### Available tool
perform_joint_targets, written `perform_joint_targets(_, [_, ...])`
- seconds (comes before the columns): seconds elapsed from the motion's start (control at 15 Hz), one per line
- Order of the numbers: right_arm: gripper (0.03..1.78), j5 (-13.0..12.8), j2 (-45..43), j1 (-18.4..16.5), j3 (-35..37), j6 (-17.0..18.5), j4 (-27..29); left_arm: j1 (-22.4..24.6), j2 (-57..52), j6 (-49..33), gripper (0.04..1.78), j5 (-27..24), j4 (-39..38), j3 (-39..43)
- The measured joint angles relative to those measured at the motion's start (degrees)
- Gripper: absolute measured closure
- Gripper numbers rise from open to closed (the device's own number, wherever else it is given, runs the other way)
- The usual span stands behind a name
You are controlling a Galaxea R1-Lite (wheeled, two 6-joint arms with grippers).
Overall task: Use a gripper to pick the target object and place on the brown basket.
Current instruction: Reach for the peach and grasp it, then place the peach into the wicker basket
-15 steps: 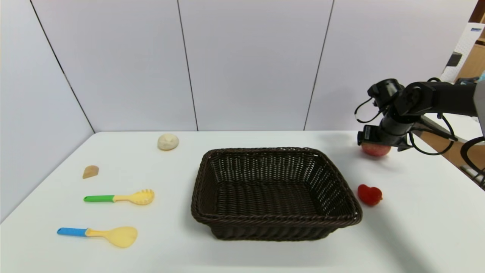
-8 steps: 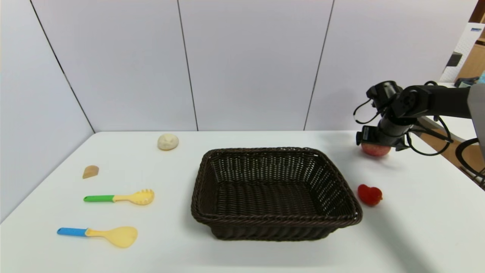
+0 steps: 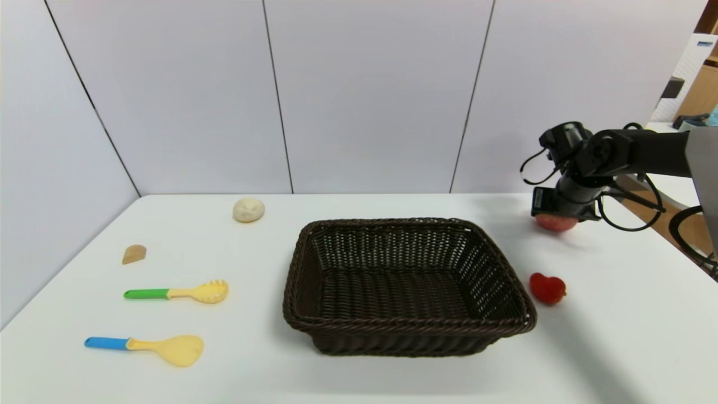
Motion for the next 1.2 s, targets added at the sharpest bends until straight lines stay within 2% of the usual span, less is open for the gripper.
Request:
perform_joint_targets(0.6, [0.64, -0.11, -0.09, 0.0, 0.0, -0.12, -0.17, -0.02, 0.0, 0.0, 0.13, 0.0, 0.0, 0.0])
perform_joint_targets(1.07, [0.65, -0.33, -3.06, 0.07, -0.17, -2.51, -3.1, 0.0, 0.0, 0.0, 0.13, 0.0, 0.0, 0.0])
perform_joint_targets(1.2, [0.65, -0.27, -5.01, 0.11, -0.17, -4.3, -3.21, 0.0, 0.0, 0.0, 0.13, 0.0, 0.0, 0.0])
